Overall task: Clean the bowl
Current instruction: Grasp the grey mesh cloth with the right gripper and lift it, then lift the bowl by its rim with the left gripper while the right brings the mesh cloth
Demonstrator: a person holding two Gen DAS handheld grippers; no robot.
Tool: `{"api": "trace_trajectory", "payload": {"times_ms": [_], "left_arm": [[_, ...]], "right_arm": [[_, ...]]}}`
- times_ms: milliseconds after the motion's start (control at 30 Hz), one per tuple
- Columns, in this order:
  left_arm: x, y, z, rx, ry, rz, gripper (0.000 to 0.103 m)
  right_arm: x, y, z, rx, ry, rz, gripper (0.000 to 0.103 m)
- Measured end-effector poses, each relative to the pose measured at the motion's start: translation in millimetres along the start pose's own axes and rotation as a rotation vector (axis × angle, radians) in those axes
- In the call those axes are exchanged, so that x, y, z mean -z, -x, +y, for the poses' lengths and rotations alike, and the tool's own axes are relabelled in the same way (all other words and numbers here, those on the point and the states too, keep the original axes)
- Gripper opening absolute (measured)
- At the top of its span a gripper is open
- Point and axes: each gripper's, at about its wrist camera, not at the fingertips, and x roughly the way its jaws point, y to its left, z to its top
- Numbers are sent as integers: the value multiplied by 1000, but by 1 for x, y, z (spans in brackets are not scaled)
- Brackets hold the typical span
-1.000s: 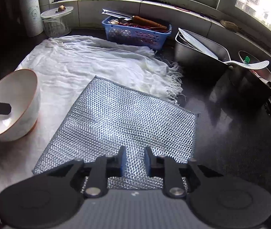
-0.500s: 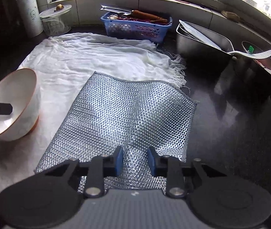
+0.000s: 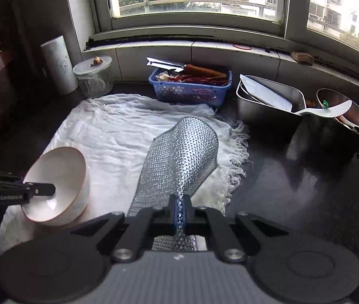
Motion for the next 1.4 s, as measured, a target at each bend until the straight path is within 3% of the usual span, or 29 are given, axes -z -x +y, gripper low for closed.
{"api": "trace_trajectory", "payload": {"times_ms": [200, 333, 500, 600, 867, 967, 1167, 1400], "left_arm": [[1, 0, -1, 4, -7, -13, 11], [0, 4, -3, 11, -6, -27, 9], [-2, 5, -6, 12, -7, -31, 8], [-2, 5, -6, 8, 4, -28, 8], [-1, 7, -3, 17, 30, -26, 8], [0, 8, -1, 27, 40, -26, 8], [0, 12, -3, 51, 42, -32, 8], [1, 16, -6, 70, 21, -43, 8]], "right_arm": [[-13, 12, -11, -86, -69, -31, 3], [-12, 10, 11, -99, 7, -44, 3], [-25, 34, 35, -88, 97, -179, 3], [-32, 38, 50, -88, 193, -205, 3], [-1, -3, 105, -190, 448, -90, 3], [7, -20, 110, -310, 412, -8, 3], [8, -55, 111, -417, 305, 143, 3], [2, -89, 113, -422, 246, 296, 4]]}}
